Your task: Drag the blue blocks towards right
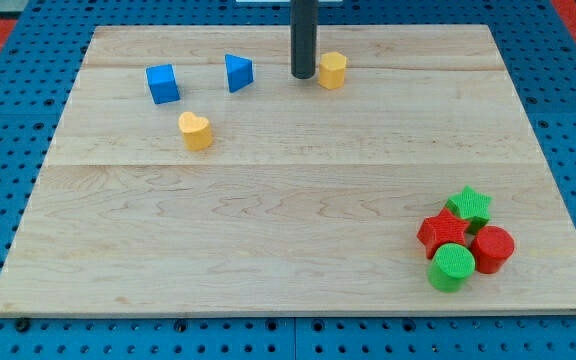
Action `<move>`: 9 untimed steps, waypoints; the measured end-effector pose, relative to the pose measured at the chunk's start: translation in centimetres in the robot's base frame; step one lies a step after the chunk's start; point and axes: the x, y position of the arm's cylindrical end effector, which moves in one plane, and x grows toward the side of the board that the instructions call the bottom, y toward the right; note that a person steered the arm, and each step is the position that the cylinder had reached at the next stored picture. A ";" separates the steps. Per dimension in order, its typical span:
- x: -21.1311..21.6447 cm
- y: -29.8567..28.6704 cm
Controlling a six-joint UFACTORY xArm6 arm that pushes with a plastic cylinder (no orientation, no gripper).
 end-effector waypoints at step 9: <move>1.9 -19.0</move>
